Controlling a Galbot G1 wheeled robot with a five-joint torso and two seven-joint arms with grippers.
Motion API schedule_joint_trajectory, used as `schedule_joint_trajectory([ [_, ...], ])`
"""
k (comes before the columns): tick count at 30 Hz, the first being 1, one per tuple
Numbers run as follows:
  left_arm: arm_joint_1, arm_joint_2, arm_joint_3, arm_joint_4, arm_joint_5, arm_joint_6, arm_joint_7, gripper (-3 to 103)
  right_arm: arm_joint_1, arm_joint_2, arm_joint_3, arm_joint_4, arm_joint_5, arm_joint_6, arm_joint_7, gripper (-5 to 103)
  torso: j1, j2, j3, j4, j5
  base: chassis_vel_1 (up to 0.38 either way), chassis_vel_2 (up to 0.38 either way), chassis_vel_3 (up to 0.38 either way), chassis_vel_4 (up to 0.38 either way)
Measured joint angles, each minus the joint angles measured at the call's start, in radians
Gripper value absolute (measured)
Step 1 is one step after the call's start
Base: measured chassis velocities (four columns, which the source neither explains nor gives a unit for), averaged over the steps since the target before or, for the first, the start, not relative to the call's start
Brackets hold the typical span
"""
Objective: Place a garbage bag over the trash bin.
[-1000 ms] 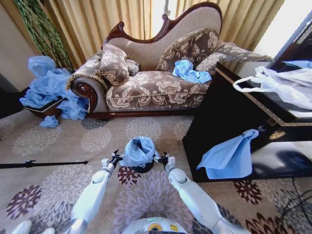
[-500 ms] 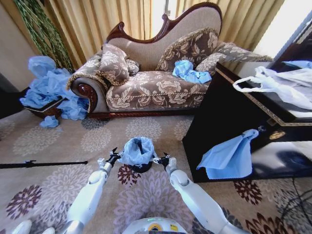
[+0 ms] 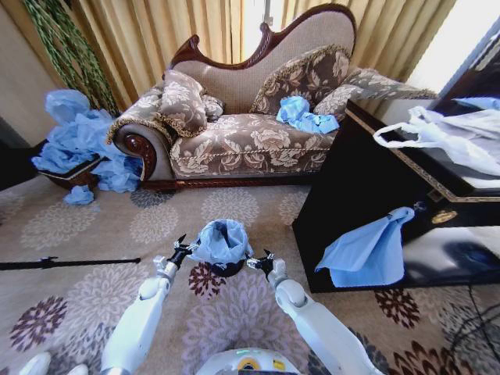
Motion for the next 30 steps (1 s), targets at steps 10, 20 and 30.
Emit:
schedule_joint_trajectory([
  [10,0.062,-0.015,-0.085,-0.023,-0.028,0.003,-0.006,100,-0.009,-0.001,-0.002,0.021,-0.002,0.005,0.003,100,0.0,0.0,0.0,0.0003,0.0,0.0,0.0,0.0,0.0],
  [20,0.21,0.022,-0.152,-0.274,-0.095,0.24,-0.15,100,-0.06,-0.017,0.008,0.112,-0.017,0.023,0.027,100,0.0,0.0,0.0,0.0004,-0.0002,0.0,0.0,0.0,0.0],
  [30,0.283,0.163,-0.19,-0.775,-0.296,0.648,-0.476,100,-0.134,-0.053,0.045,0.23,-0.03,0.035,0.046,100,0.0,0.0,0.0,0.0001,0.0006,0.0,0.0,0.0,0.0],
])
